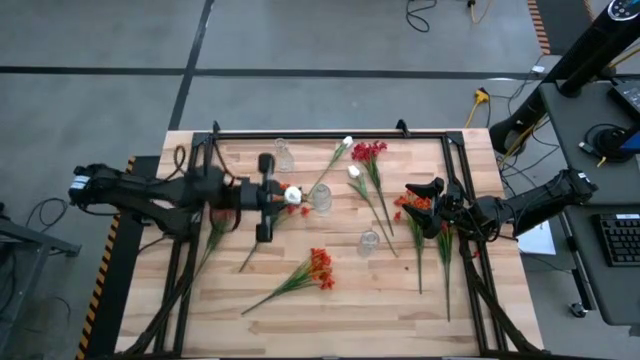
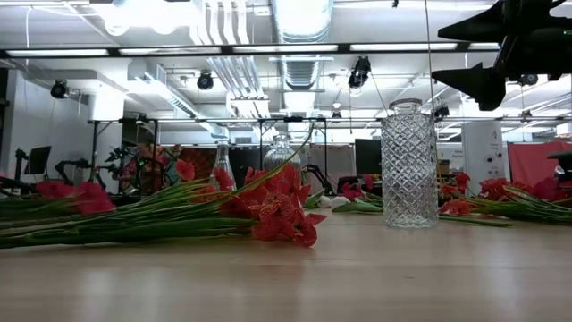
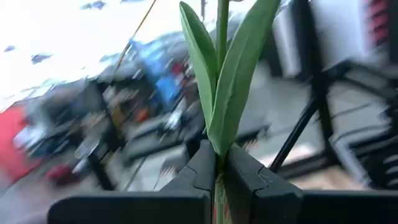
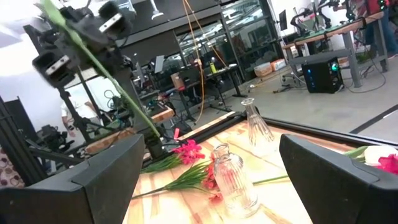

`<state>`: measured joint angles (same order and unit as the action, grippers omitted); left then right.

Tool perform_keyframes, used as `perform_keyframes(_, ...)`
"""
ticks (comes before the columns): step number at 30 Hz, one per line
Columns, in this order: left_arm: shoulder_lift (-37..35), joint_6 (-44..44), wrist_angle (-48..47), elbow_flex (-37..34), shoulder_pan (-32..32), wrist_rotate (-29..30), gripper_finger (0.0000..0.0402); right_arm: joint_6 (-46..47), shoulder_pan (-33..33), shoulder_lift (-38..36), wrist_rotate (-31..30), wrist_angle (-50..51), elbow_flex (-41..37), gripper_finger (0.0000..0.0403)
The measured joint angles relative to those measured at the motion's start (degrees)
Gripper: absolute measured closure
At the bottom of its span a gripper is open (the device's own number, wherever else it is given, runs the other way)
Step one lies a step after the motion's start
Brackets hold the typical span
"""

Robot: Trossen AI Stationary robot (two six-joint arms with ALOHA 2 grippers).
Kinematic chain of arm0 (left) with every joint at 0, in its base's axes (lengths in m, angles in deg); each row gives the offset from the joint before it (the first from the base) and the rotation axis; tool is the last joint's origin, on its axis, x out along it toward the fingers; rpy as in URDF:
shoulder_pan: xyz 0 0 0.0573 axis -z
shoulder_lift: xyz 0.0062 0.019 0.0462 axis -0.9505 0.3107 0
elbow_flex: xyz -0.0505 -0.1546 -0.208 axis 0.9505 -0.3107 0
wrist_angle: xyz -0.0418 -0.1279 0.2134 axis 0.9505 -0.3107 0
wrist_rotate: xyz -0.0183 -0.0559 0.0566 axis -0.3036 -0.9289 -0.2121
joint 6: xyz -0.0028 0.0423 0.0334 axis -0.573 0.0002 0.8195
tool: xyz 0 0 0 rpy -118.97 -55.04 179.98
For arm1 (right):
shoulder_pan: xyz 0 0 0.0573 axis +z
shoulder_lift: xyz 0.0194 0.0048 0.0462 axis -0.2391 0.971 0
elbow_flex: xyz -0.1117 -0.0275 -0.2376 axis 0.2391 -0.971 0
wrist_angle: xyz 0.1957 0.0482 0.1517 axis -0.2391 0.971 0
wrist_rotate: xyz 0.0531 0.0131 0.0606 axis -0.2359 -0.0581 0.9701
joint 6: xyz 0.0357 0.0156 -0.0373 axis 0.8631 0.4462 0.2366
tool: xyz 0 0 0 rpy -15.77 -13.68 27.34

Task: Sort flowers into vase by color
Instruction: Put the middle left white tulip flower into the center transparent glass vase

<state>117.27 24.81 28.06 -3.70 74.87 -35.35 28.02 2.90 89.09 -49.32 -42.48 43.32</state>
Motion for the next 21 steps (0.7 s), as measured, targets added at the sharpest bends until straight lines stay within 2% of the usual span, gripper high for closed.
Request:
perform_keyframes(3, 3.00, -3.30, 3.44, -0.02, -6.32, -6.58, 0.0401, 0.00, 0.00, 0.00, 0.01, 0.02, 0.00, 0.0037)
perform_keyframes(7, 7.04, -5.97, 8.30, -0.13, -11.60, -11.81, 0.0401, -0.01, 0.00, 0.00, 0.02, 0.05, 0.00, 0.0037)
perform_keyframes(13, 9.49, -9.37, 9.08, -0.13, -16.21, -12.16, 0.0401, -0.02, 0.00, 0.00, 0.02, 0.07, 0.00, 0.0037)
perform_keyframes(21, 6.68, -13.67, 3.27, -0.11, -19.30, -10.56, 0.0401, 0.48, 0.00, 0.00, 0.02, 0.98, 0.00, 0.0037)
